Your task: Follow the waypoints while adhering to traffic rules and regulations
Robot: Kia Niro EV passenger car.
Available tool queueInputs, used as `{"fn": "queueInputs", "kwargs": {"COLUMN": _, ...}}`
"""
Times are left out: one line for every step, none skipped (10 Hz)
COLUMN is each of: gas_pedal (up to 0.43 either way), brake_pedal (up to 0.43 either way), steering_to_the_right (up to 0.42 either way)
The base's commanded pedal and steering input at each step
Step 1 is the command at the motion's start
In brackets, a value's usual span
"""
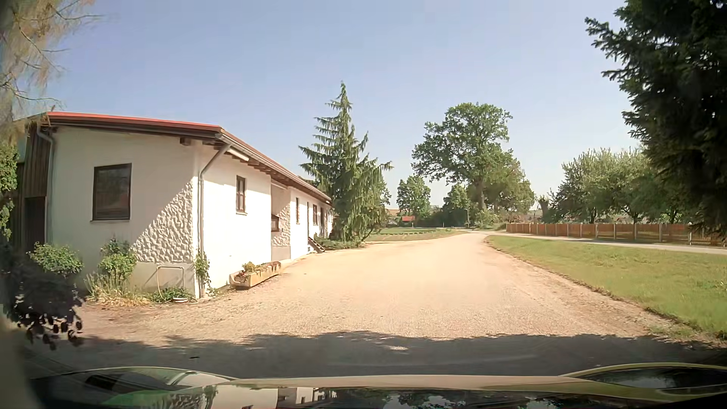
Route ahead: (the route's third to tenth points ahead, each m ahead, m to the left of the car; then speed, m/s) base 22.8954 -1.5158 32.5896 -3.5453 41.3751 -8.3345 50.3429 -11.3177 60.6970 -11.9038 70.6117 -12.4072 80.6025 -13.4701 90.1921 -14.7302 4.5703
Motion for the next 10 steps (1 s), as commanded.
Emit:
{"fn": "queueInputs", "kwargs": {"gas_pedal": 0.110, "brake_pedal": 0.000, "steering_to_the_right": 0.041}}
{"fn": "queueInputs", "kwargs": {"gas_pedal": 0.110, "brake_pedal": 0.000, "steering_to_the_right": 0.035}}
{"fn": "queueInputs", "kwargs": {"gas_pedal": 0.110, "brake_pedal": 0.000, "steering_to_the_right": 0.027}}
{"fn": "queueInputs", "kwargs": {"gas_pedal": 0.110, "brake_pedal": 0.000, "steering_to_the_right": 0.023}}
{"fn": "queueInputs", "kwargs": {"gas_pedal": 0.110, "brake_pedal": 0.000, "steering_to_the_right": 0.023}}
{"fn": "queueInputs", "kwargs": {"gas_pedal": 0.110, "brake_pedal": 0.000, "steering_to_the_right": 0.023}}
{"fn": "queueInputs", "kwargs": {"gas_pedal": 0.110, "brake_pedal": 0.000, "steering_to_the_right": 0.023}}
{"fn": "queueInputs", "kwargs": {"gas_pedal": 0.110, "brake_pedal": 0.000, "steering_to_the_right": 0.023}}
{"fn": "queueInputs", "kwargs": {"gas_pedal": 0.110, "brake_pedal": 0.000, "steering_to_the_right": 0.024}}
{"fn": "queueInputs", "kwargs": {"gas_pedal": 0.110, "brake_pedal": 0.000, "steering_to_the_right": 0.027}}
